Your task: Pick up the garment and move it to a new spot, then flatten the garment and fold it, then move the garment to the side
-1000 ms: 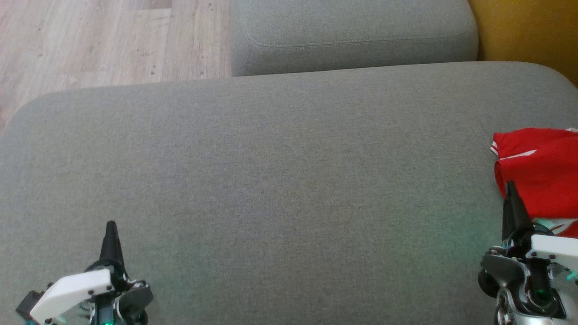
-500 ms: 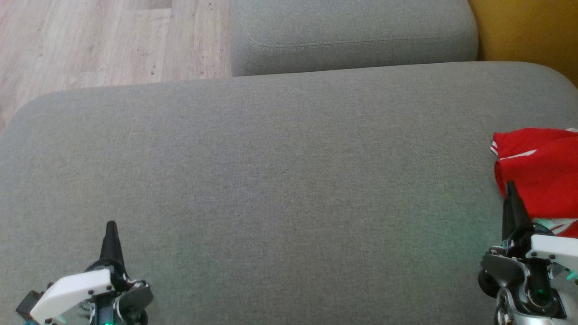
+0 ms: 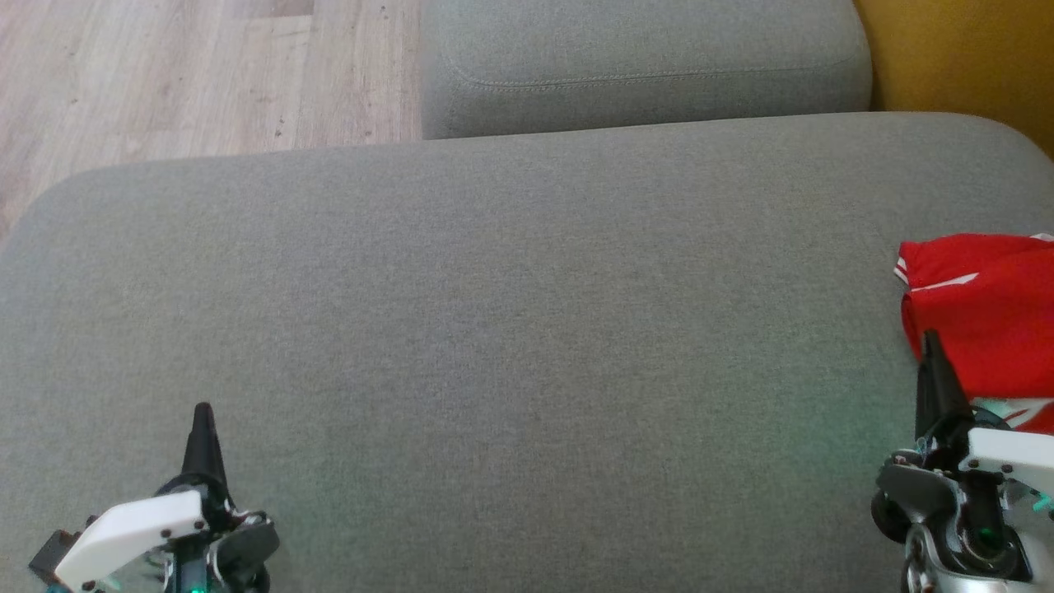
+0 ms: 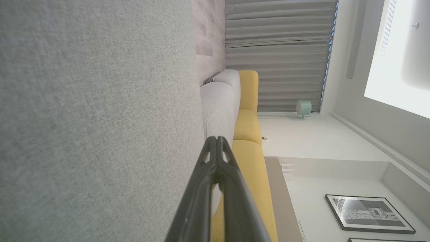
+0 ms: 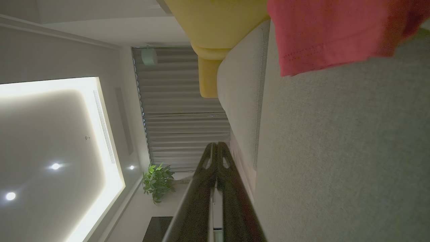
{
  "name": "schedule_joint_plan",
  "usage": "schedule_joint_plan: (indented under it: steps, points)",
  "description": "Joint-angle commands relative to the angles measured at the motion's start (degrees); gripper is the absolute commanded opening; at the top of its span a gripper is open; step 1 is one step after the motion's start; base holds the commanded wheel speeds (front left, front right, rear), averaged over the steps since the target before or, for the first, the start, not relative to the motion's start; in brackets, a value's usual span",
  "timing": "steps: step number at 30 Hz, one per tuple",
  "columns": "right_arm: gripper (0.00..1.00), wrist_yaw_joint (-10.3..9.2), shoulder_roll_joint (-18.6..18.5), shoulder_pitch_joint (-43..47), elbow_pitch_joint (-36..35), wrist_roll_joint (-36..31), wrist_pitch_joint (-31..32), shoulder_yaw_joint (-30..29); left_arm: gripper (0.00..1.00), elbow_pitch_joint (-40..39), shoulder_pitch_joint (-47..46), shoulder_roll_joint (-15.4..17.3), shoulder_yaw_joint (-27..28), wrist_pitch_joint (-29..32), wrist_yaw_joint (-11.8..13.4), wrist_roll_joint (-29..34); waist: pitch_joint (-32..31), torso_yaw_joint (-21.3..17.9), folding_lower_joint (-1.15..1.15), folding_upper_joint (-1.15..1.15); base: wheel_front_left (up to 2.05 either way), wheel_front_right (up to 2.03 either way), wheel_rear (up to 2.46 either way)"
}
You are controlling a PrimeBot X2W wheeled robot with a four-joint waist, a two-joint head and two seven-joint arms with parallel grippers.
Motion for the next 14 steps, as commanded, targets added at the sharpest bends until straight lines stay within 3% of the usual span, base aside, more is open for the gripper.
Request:
schedule_joint_plan:
  steps: [1, 14]
  points:
    - [0.0, -0.04, -0.38, -1.06, -2.35, 0.4, 0.33, 1.19, 0.0, -2.09, -2.76, 0.29, 2.3, 0.42, -0.38, -0.31, 0.0, 0.0, 0.0, 0.0, 0.0, 0.0, 0.0]
    - [0.0, -0.04, -0.38, -1.06, -2.35, 0.4, 0.32, 1.19, 0.0, -2.09, -2.76, 0.29, 2.3, 0.42, -0.38, -0.32, 0.0, 0.0, 0.0, 0.0, 0.0, 0.0, 0.0]
